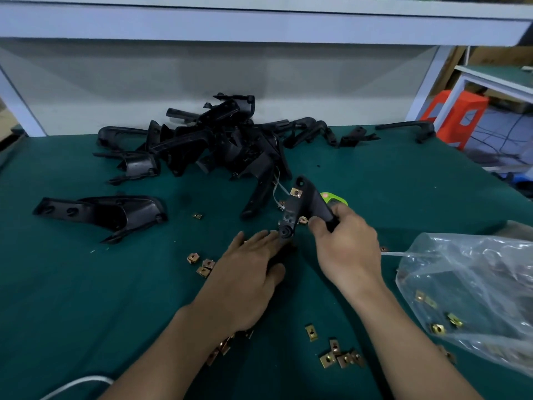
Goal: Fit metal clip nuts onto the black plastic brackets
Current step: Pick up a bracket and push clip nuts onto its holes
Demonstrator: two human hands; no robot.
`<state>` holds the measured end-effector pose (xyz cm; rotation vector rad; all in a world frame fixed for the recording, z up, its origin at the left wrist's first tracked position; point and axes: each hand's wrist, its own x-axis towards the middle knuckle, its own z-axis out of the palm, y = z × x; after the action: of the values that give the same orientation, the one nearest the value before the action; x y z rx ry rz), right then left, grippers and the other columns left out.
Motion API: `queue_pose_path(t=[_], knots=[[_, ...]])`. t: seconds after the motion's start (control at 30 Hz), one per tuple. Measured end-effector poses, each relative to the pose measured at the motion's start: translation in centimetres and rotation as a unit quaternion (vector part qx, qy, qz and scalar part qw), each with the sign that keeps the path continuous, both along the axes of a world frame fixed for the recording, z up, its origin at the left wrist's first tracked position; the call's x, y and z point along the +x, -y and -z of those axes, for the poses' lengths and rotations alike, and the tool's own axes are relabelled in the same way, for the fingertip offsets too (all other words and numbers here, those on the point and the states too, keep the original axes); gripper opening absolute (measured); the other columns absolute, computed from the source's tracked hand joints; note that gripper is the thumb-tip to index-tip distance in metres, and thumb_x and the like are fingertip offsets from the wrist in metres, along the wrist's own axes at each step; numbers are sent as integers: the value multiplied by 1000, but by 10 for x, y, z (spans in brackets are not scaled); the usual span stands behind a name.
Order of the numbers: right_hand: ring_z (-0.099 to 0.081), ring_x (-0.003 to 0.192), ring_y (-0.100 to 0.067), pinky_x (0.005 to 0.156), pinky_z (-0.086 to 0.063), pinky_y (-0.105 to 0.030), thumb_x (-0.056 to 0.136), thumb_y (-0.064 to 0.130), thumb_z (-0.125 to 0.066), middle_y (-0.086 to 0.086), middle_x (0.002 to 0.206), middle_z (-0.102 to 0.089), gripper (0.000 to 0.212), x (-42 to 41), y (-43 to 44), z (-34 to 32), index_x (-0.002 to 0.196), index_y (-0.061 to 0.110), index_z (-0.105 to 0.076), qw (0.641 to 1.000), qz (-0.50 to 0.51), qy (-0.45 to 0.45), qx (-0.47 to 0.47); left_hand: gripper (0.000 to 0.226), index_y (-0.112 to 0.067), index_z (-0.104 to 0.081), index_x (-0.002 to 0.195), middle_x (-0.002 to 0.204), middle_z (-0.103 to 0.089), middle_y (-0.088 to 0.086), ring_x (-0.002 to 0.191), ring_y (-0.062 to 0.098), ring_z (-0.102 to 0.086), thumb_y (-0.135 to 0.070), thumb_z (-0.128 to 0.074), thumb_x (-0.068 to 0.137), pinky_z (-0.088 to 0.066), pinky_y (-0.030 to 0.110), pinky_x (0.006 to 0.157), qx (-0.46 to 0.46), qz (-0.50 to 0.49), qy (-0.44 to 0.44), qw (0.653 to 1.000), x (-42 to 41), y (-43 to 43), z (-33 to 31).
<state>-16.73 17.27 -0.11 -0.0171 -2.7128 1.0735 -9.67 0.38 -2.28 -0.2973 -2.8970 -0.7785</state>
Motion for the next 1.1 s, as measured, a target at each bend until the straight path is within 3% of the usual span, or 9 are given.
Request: queue_pose_path(t=[0.07,0.13,0.27,0.37,0.47,0.67,0.83,0.93,1.1], knots=[[-55,80,-29,70,-47,-39,90,47,-56,4,80,-66,23,-1,-1,0,100,27,-60,1000,-3,2,-9,36,-29,-60,135,133,-64,-13,124,4,-48,-19,-49,103,-16,19,122,16,-26,-48,998,2,1,-2],[-58,81,-29,73,-50,-40,90,47,-56,5,79,-66,21,-2,-2,-1,99,28,-61,1000,-9,5,-18,33,-25,-67,121,111,-70,-11,106,7,-53,-6,-50,100,-36,23,108,27,-55,-91,994,2,4,-4],[-58,79,-25,72,-51,-40,90,46,-56,7,76,-64,19,-3,-2,-1,95,29,-61,1000,-13,9,-27,42,-27,-58,140,148,-50,-15,138,-1,-31,-10,-49,103,-7,2,112,23,-27,-64,997,-2,7,-3],[-57,74,-17,69,-50,-39,89,46,-57,10,73,-63,20,-4,-3,0,93,27,-61,999,-12,7,-30,47,-34,-65,134,143,-57,-19,134,1,-40,-6,-46,102,-19,5,110,30,-39,-30,998,-6,11,1],[-56,72,-15,66,-48,-38,88,47,-58,12,69,-61,21,-4,-3,1,91,27,-61,999,-16,4,-30,50,-39,-73,121,126,-66,-13,117,7,-57,-2,-48,98,-42,18,101,48,-77,-11,996,-6,15,1],[-56,69,-16,61,-44,-37,86,46,-58,9,65,-59,19,-5,-2,3,82,28,-58,999,-21,4,-33,52,-37,-63,135,84,-72,-32,67,8,-63,-5,-65,94,-44,5,58,174,-128,15,976,-4,19,-7],[-56,66,-18,57,-42,-37,84,47,-58,7,62,-58,19,-5,-2,3,77,29,-55,999,-23,8,-44,40,-47,-71,118,99,-62,-25,97,3,-56,-29,-65,83,-47,23,93,141,-163,4,976,3,17,-17],[-56,63,-17,53,-38,-34,83,47,-59,7,59,-57,20,-4,-2,3,75,29,-54,998,-23,8,-49,22,-41,-78,82,88,-65,-25,99,2,-46,-42,-59,72,-39,30,95,52,-136,-8,989,6,20,-24],[-53,60,-15,51,-33,-33,82,47,-60,8,55,-53,23,-4,-2,3,71,28,-52,999,-22,7,-50,8,-39,-65,76,87,-62,-22,96,0,-48,-40,-71,81,-37,30,100,-36,-60,40,997,5,24,-30]])
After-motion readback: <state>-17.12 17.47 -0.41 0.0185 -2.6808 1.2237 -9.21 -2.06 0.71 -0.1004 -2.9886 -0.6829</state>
